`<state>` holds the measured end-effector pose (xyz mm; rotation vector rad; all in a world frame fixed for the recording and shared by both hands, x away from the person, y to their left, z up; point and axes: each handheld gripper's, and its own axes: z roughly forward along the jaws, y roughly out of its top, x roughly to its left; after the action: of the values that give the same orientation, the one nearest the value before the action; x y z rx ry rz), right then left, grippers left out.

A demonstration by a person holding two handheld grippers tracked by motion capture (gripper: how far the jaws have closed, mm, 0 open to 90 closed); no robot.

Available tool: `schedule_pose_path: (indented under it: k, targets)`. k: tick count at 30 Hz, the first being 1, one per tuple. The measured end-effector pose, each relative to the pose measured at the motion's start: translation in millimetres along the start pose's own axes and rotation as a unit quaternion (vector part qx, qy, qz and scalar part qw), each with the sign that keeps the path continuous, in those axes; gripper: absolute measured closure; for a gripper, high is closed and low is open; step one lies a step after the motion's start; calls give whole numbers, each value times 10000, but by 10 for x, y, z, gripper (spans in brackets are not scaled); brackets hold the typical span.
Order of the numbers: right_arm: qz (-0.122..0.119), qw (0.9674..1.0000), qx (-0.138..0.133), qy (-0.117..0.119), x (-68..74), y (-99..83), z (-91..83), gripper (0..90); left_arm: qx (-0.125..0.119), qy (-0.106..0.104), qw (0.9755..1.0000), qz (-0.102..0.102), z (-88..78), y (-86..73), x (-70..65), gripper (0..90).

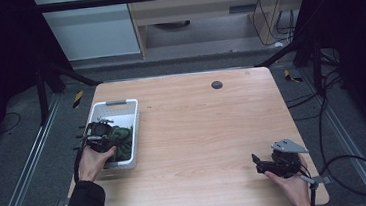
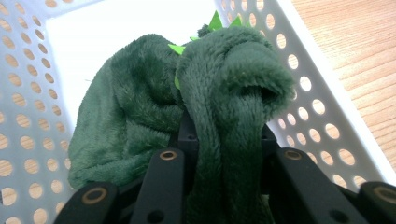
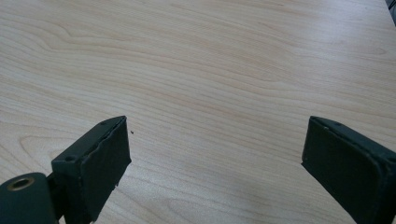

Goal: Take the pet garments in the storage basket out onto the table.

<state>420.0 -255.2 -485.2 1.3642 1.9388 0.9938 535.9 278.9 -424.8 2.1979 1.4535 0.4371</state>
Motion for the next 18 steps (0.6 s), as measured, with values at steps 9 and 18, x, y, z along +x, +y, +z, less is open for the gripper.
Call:
schedule_pose_path:
  k: [9,18]
  targets:
    - [10,10000,-23,5,0,5,-8,76,-266,-46,9996,45,-217,13,24,760]
    - [-4,10000,-33,3,-2,6,-9,76,-465,-5,9988,122,-450,33,45,769]
